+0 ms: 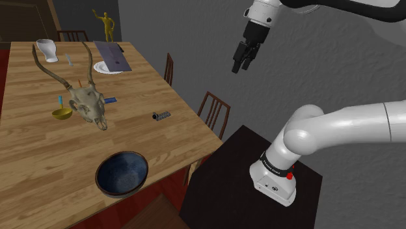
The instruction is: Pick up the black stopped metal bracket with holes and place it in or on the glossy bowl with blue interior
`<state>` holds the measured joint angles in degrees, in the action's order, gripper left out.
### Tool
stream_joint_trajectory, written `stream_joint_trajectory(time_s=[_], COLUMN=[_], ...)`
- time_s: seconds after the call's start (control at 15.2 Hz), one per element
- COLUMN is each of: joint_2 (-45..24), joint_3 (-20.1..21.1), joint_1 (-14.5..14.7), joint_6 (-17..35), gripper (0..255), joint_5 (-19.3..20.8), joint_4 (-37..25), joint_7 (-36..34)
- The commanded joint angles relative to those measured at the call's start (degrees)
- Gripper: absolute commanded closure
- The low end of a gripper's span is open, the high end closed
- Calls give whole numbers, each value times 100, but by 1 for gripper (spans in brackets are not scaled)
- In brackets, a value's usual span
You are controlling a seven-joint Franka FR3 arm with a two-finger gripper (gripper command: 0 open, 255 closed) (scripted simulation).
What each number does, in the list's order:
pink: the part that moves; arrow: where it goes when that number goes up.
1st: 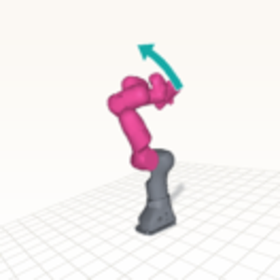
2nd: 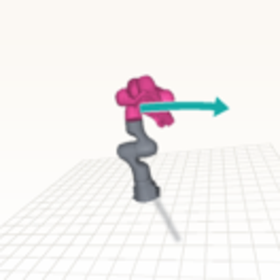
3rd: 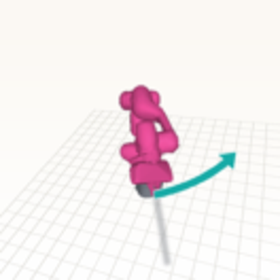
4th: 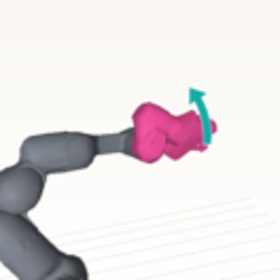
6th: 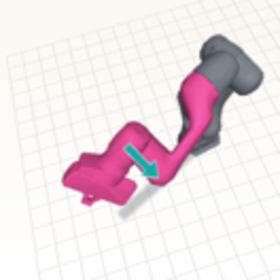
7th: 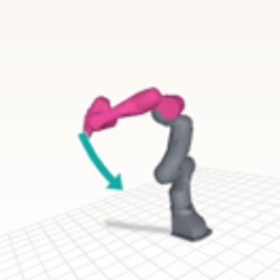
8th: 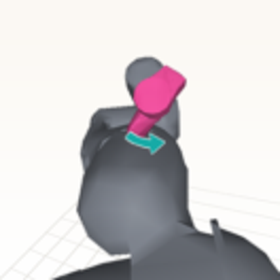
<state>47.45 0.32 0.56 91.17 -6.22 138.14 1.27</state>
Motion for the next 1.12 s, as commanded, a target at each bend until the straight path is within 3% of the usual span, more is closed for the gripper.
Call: stream_joint_trajectory(time_s=[0.0, 0.53, 1.06], joint_2=[0, -1306, -2977], joint_3=[0, -117, -192], joint_1=[0, 147, 297], joint_6=[0, 1569, 2968], gripper=[0, 0, 0], joint_5=[0, 138, 188], joint_4=[0, 294, 40], joint_7=[0, 750, 1440])
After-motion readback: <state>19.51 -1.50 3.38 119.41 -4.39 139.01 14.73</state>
